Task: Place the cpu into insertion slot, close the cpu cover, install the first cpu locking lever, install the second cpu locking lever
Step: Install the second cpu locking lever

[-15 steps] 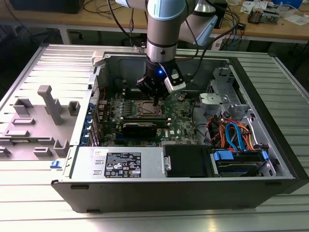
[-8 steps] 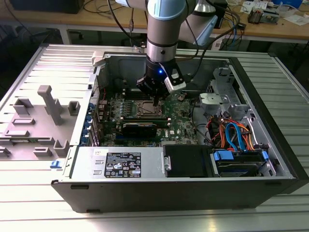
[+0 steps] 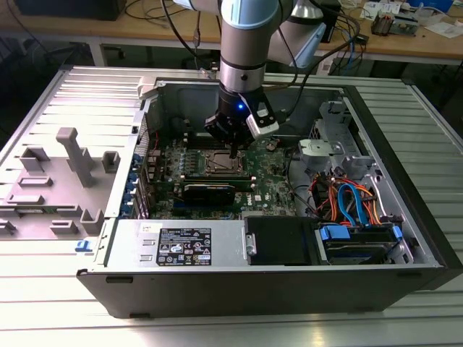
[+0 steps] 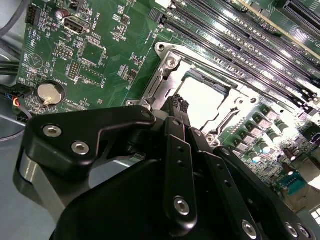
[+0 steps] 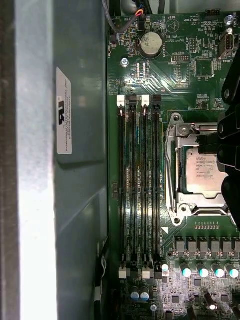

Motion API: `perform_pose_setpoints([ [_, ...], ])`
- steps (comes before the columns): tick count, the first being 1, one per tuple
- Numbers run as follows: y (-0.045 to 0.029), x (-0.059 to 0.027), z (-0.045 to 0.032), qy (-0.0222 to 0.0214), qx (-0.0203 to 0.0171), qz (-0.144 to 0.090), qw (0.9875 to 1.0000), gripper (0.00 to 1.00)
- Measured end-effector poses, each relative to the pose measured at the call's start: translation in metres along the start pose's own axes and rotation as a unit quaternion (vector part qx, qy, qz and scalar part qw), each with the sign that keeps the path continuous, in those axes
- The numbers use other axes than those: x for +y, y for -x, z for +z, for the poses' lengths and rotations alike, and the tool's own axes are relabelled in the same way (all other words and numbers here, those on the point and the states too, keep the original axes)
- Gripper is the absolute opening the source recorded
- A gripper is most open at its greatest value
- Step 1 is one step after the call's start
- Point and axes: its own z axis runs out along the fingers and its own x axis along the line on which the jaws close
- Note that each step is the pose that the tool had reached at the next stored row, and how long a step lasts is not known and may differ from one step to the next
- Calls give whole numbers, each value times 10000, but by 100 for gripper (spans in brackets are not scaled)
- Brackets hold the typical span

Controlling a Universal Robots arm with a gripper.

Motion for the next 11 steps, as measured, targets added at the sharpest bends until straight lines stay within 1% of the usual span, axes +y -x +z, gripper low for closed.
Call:
perform_pose_setpoints([
  [6, 0, -5, -21, 0, 0, 0, 10000, 11],
  [11, 1, -111, -24, 0, 0, 0, 10000, 11],
])
